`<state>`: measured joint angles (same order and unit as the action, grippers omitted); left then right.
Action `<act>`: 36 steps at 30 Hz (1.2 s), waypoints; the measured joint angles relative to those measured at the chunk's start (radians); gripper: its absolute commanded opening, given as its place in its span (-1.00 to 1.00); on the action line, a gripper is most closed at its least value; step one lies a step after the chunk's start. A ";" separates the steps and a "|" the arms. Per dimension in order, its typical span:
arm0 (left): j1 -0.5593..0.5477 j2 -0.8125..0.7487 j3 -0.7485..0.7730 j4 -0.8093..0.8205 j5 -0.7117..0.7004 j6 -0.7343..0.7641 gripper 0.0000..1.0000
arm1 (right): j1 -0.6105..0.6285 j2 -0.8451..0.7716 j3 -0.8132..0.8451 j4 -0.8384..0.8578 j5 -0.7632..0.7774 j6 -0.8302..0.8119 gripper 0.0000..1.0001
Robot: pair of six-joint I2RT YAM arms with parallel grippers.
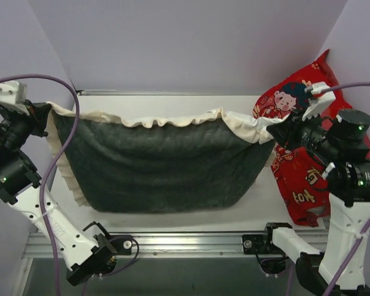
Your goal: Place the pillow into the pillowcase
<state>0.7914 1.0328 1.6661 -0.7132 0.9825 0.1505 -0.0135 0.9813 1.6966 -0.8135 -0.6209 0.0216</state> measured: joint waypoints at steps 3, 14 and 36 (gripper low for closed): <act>-0.118 0.024 -0.046 0.075 -0.055 -0.009 -1.00 | 0.000 0.082 0.003 0.000 0.048 0.003 -1.00; -0.559 0.701 0.024 0.189 -0.524 0.081 0.12 | -0.005 0.925 0.271 0.140 0.243 0.035 1.00; -0.655 0.280 -0.595 -0.221 -0.535 0.180 0.70 | 0.153 0.477 -0.573 0.016 0.089 -0.159 0.98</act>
<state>0.1360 1.3128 1.0710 -0.9340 0.4473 0.3305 0.1398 1.4586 1.1236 -0.7975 -0.5316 -0.1371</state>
